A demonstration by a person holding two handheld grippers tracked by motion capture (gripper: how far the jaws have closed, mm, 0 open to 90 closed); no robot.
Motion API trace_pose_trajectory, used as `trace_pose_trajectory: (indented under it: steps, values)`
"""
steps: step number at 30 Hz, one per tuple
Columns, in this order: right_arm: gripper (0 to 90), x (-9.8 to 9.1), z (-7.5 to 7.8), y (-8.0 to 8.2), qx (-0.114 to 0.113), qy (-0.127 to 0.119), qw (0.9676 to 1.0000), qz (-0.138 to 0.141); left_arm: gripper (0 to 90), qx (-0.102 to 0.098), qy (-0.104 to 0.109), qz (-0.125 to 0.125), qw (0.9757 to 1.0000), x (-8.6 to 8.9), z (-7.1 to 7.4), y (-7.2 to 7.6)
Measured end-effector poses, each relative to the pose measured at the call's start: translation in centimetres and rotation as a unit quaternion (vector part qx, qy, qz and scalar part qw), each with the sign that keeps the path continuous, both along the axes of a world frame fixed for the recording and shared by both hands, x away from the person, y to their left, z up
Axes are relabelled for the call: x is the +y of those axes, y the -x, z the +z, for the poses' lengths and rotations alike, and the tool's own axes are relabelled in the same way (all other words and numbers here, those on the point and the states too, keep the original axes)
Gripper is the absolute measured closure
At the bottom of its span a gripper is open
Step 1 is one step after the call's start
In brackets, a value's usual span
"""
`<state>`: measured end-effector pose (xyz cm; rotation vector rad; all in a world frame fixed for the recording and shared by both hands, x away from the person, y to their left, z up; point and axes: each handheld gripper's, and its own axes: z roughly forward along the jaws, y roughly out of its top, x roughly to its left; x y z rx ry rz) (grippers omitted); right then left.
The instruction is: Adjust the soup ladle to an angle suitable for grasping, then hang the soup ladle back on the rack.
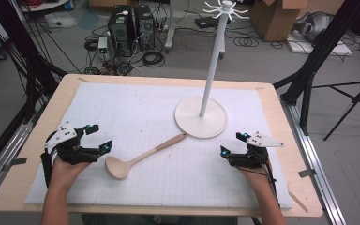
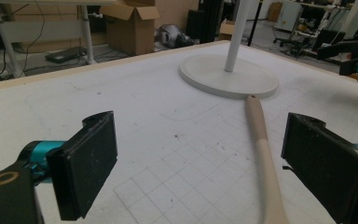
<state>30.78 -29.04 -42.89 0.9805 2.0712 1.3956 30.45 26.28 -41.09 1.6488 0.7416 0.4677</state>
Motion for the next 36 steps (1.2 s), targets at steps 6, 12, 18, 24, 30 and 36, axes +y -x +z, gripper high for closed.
trace_pose_trajectory:
  steps: [6,12,18,24,30,36]
  values:
    - [13.8,0.1,-0.1,0.1,0.01,0.001,0.9999,0.002,11.0,-0.005,-0.002,-0.001,1.0,-0.3,-0.1,-0.1]
    - [13.8,0.0,-0.3,0.0,0.014,0.007,0.9999,-0.004,11.1,-0.007,0.006,0.007,0.9999,-0.1,0.4,-0.2]
    - [13.8,-0.4,-0.4,0.0,0.021,0.0,0.9997,-0.011,11.1,-0.006,0.007,0.005,0.9999,-0.3,0.8,-0.3]
    - [13.8,-1.0,-0.3,0.3,0.016,0.0,0.9998,-0.016,11.1,-0.003,-0.003,-0.002,1.0,-0.9,1.0,-0.6]
    - [13.8,-1.0,-0.3,0.4,0.016,0.001,0.9998,-0.015,11.1,0.003,-0.008,0.0,1.0,-1.1,1.0,-0.8]
    - [13.8,-0.9,-0.3,0.4,0.016,0.002,0.9998,-0.014,11.1,0.007,-0.007,0.001,0.9999,-0.8,0.9,-0.7]
